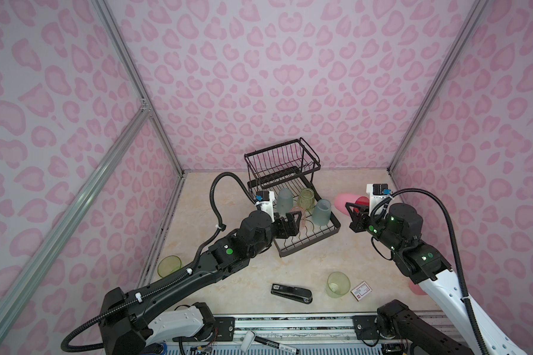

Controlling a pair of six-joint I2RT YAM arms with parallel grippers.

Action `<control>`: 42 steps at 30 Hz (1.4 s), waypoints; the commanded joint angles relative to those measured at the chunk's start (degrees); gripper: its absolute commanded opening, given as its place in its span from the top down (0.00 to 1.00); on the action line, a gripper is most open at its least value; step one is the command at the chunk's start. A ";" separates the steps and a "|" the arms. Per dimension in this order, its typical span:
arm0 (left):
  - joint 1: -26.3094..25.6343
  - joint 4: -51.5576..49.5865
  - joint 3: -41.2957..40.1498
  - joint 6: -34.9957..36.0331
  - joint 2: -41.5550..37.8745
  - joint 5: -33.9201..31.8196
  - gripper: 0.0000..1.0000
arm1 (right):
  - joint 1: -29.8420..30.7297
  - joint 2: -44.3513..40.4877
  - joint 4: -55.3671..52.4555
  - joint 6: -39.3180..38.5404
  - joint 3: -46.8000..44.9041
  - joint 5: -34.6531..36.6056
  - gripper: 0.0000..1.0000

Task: Load cups into a dish rack
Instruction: Pick up the cup from the middle-right of the table.

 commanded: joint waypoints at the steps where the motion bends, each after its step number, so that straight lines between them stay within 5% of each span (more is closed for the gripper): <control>1: 0.95 -0.24 1.43 -8.10 -0.33 0.79 0.06 | 0.24 -0.78 9.53 0.87 -2.20 -7.33 1.00; 15: 5.20 4.23 7.38 -25.58 5.71 7.09 0.05 | 0.38 6.71 27.11 0.32 -7.28 -22.74 1.00; 28: 5.67 4.50 8.90 -41.03 4.50 8.77 0.04 | 0.56 3.63 49.20 2.45 -17.21 -25.51 1.00; 42: 5.69 2.21 10.37 -48.21 4.77 10.92 0.05 | 7.28 7.69 54.06 -0.12 -13.97 -24.53 1.00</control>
